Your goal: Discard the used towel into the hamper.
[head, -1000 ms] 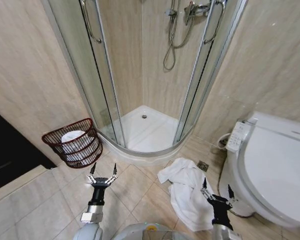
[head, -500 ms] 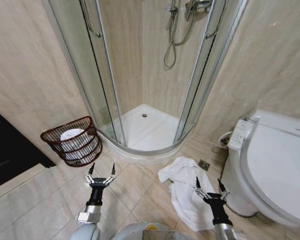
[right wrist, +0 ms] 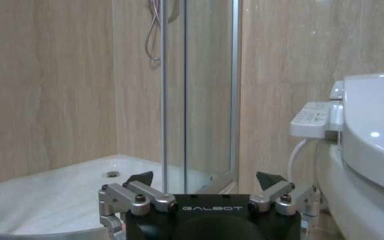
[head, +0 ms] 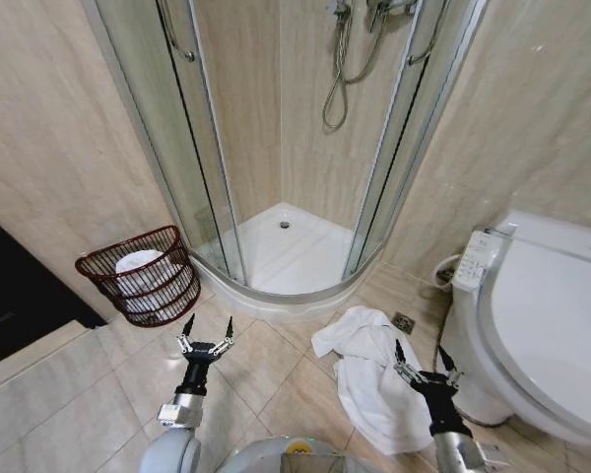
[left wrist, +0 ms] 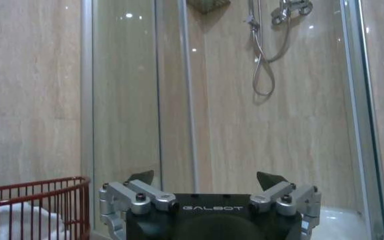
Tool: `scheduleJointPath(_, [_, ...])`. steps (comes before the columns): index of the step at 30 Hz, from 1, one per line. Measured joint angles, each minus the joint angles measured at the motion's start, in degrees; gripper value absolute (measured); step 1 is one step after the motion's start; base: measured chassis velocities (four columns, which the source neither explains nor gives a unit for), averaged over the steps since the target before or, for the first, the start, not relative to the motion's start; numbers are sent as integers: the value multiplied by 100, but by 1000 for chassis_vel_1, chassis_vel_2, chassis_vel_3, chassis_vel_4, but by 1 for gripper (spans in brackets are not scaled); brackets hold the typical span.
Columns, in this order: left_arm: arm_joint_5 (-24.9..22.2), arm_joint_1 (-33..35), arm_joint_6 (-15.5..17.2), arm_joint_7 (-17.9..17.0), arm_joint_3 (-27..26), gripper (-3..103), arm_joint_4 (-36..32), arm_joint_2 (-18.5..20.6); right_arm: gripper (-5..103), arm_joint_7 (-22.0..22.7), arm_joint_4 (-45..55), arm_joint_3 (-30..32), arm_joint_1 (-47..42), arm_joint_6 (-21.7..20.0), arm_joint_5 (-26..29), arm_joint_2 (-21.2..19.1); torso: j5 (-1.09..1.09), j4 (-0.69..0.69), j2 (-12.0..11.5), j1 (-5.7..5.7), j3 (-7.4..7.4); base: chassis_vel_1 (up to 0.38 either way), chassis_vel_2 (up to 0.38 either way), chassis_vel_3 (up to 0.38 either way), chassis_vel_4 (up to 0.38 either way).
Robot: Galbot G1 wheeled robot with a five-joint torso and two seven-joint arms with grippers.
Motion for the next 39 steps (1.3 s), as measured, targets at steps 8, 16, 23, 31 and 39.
scheduleJointPath(8, [1,-22,-5,69,-23,100,-3,21,100,8,-20,-11,-4,5,-125,25,0,0,-188,-2,-179,0,0,0,0])
scheduleJointPath(16, [1,-44,-12,136,-32,100,-3,16,100,36,-127,48,29,23,-112,11,0,0,-224,-2,-224,0,0,0,0])
scheduleJointPath(23, [5,-71,-18,156,-27,100,10,-5,100,50,-147,76,33,37,-74,-9,0,1,-212,-3,-216,0,0,0,0])
scheduleJointPath(31, [4,-95,-124,128,-70,100,32,-20,100,127,-637,141,347,-160,192,-59,0,1,-194,-4,-202,0,0,0,0])
scheduleJointPath(39, [95,-28,-214,109,-96,100,-40,-110,100,-321,-1836,558,1353,-808,598,-391,2,2,-183,-4,-192,0,0,0,0])
